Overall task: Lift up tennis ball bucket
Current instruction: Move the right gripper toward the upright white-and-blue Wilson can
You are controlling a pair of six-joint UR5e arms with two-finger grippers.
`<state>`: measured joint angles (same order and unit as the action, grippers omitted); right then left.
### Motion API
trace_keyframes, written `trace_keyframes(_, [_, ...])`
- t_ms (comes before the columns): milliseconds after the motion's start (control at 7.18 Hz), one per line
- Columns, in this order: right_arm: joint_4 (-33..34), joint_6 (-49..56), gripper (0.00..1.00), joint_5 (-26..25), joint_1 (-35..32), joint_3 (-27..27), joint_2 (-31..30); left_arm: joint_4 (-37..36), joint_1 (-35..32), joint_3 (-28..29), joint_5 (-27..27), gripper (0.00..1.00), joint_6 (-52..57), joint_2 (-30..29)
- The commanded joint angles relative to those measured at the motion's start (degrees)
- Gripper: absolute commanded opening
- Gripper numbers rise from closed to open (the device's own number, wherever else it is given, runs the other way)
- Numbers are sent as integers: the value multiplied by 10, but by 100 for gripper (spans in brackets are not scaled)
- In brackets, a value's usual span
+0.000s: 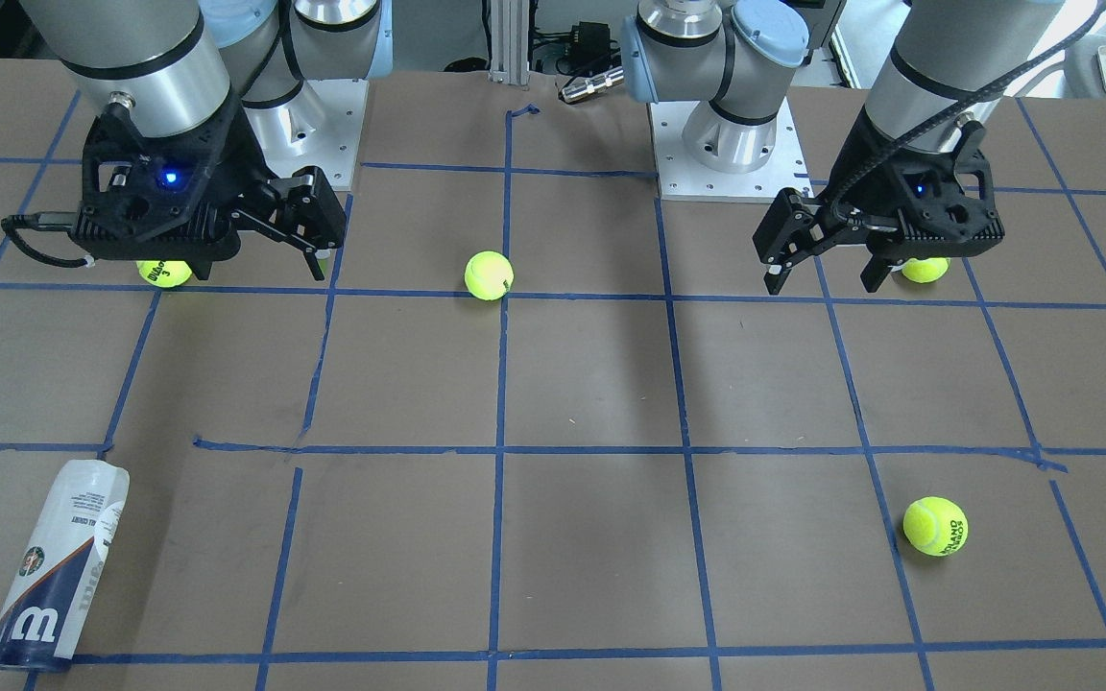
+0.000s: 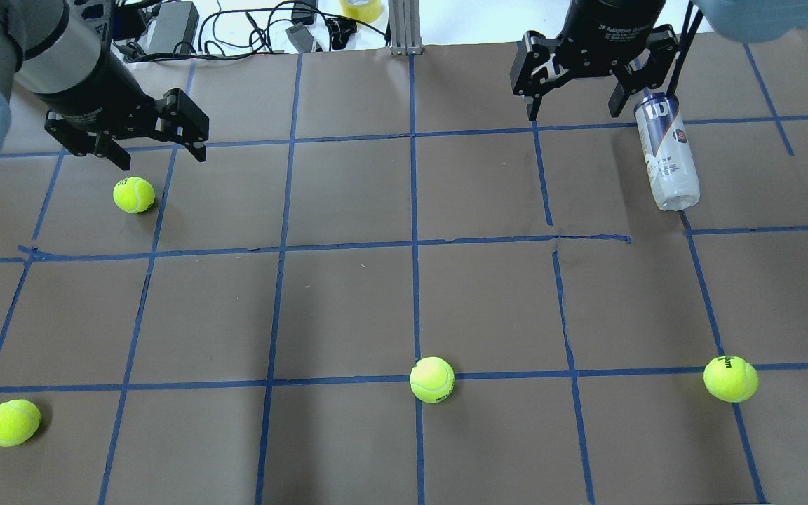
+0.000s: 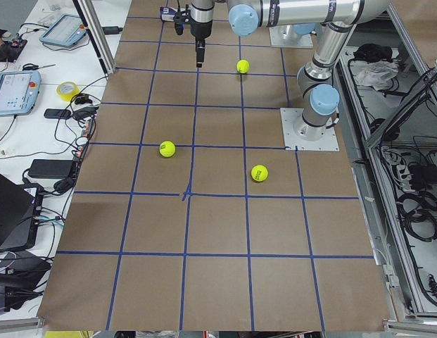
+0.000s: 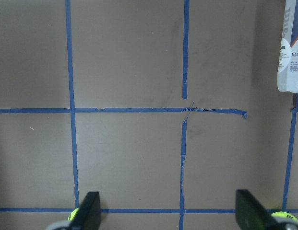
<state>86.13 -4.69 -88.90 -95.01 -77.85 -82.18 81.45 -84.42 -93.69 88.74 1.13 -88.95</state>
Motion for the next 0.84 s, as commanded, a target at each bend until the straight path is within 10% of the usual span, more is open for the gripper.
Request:
trace_keyframes(0, [-3, 0, 100, 4, 1, -1, 4, -1, 0, -1, 0, 100, 0, 1])
trace_keyframes(696, [6, 1, 100, 6, 10, -1, 5, -1, 0, -1, -1, 100, 0, 0])
